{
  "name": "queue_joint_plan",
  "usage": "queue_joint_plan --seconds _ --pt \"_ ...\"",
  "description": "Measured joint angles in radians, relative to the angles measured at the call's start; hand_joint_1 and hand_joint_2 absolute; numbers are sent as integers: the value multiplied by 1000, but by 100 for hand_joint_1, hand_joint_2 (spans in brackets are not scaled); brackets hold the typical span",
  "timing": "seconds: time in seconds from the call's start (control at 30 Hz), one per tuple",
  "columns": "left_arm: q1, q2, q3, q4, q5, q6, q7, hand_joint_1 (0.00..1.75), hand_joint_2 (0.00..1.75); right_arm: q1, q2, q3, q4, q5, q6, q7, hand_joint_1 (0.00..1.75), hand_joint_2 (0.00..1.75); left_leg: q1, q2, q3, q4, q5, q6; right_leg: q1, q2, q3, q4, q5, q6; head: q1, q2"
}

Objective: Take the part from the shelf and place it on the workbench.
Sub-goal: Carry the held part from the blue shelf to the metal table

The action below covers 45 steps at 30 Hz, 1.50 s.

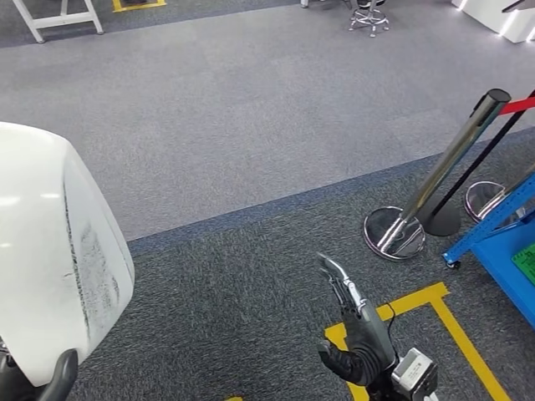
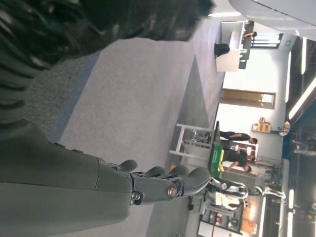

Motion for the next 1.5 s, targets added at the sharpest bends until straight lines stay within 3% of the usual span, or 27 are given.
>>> queue_joint_plan --seconds 0.07,0.1,0.13,0.2,0.27,0.37,0.43,0.5,0.57,0.6,0.63,0.7,0.77,0.83,0.9,0.97,1.03,1.07,1.1,1.13,1.2,1.27,1.33,1.4,1.47,1.5 --pt "-2 -1 6 1 5 -3 -1 175 175 -4 0 1 -1 0 0 4 0 0 -1 -10 -1 0 -1 4 0 15 -71 131 -44 1 2 0" --pt "-3 -2 8 2 7 -4 -1 175 175 -5 0 1 -1 0 0 5 0 0 -2 -17 0 1 -1 4 0 17 -91 158 -41 1 2 0" --pt "-3 -2 10 2 8 -5 -1 175 175 -5 0 1 -1 0 0 6 0 0 -2 -25 1 1 -2 4 0 18 -92 145 -17 0 2 0" --pt "-3 -3 11 3 8 -7 -1 175 175 -6 0 1 -1 1 0 6 0 0 -2 -40 5 1 -4 2 -1 30 -45 22 62 -6 2 0" --pt "-1 -4 15 3 8 -9 -2 175 175 -8 0 1 -1 0 0 8 0 0 -4 -54 2 6 -7 -6 -2 54 7 -94 105 -11 2 0" --pt "7 -6 24 2 6 -9 -4 175 175 -10 0 2 -2 -2 0 12 0 0 -1 -70 -6 7 -4 -24 0 58 25 -121 106 -22 1 0" --pt "14 -7 29 2 1 -5 -4 175 175 -10 0 2 -3 -4 1 15 0 0 0 -57 -13 27 -19 -35 -2 45 29 -128 109 -34 0 0" --pt "21 -7 33 2 -2 0 -4 175 175 -11 1 0 -3 -6 2 17 0 87 1 -29 -53 117 -72 -44 -2 28 33 -132 110 -43 -1 0" --pt "30 -8 35 2 -3 7 -4 175 175 -11 1 0 -3 -7 3 18 0 175 2 -18 -114 246 -128 -50 1 10 34 -131 107 -47 -2 0" --pt "35 -8 36 2 -3 10 -3 175 175 -11 1 0 -3 -7 4 18 0 175 3 -16 -131 280 -134 -51 2 0 35 -131 106 -48 -2 0" --pt "39 -8 37 2 -4 12 -3 175 175 -11 2 0 -3 -7 4 19 0 175 3 -15 -131 278 -122 -51 2 -10 36 -131 104 -48 -2 0" --pt "48 -8 39 1 -4 18 -3 175 175 -12 2 2 -3 -7 5 19 0 175 2 0 -75 169 -55 -47 3 -28 44 -131 99 -45 -2 0" --pt "52 -8 41 0 -4 22 -3 175 175 -14 2 3 -3 -7 6 20 0 175 -5 30 -15 48 -13 -38 7 -44 50 -129 91 -37 -1 0" --pt "57 -8 42 -3 -5 23 -3 175 175 -17 2 3 -3 -7 6 20 0 175 -13 37 -1 12 -10 -26 10 -59 53 -129 87 -27 0 0" --pt "62 -8 42 -5 -5 23 -3 175 175 -21 2 5 -3 -7 7 20 0 175 -12 19 -3 6 -6 -14 8 -66 56 -128 81 -16 1 0" --pt "64 -8 43 -8 -6 24 -3 175 175 -23 2 6 -3 -7 7 19 0 175 -7 4 1 -2 0 -2 5 -34 37 -85 49 -6 6 0" --pt "65 -8 43 -10 -6 27 -3 175 175 -22 2 7 -2 -6 8 19 0 175 -5 -10 0 -4 2 6 3 8 -23 37 -12 0 11 0" --pt "65 -8 43 -10 -7 29 -3 175 175 -22 2 8 -1 -6 8 20 0 175 -6 -18 -1 -4 2 7 2 15 -58 104 -37 1 11 0" --pt "65 -8 43 -10 -9 32 -3 175 175 -22 2 9 1 -6 8 20 0 175 -6 -27 -1 -3 2 8 2 17 -84 149 -46 2 11 0" --pt "65 -8 43 -10 -10 35 -4 175 175 -23 2 10 2 -6 9 21 0 175 -6 -37 0 -3 2 8 1 18 -94 157 -35 3 12 0" --pt "66 -9 43 -10 -12 39 -4 175 175 -25 2 11 3 -6 12 22 0 175 -6 -60 2 -1 1 6 0 27 -57 62 37 0 12 0" --pt "67 -9 43 -12 -13 42 -5 175 175 -28 2 12 4 -6 14 23 0 175 -6 -80 1 4 -2 -1 -5 61 2 -68 90 -4 11 0" --pt "69 -9 43 -14 -13 43 -6 175 175 -32 2 14 5 -6 14 24 0 175 -4 -98 -8 9 0 -14 -4 83 29 -117 96 -11 11 0" --pt "73 -9 42 -15 -13 43 -6 175 175 -36 3 14 6 -6 14 24 0 175 1 -112 -15 9 3 -27 -2 69 33 -122 99 -23 10 0" --pt "76 -9 42 -16 -14 44 -6 175 175 -38 3 15 7 -6 14 24 0 175 0 -81 -28 39 -18 -37 -3 47 38 -129 103 -36 7 0" --pt "76 -8 42 -16 -15 44 -6 175 175 -39 4 14 7 -6 14 24 0 175 -1 -56 -46 81 -45 -40 -3 35 40 -132 103 -41 5 0"
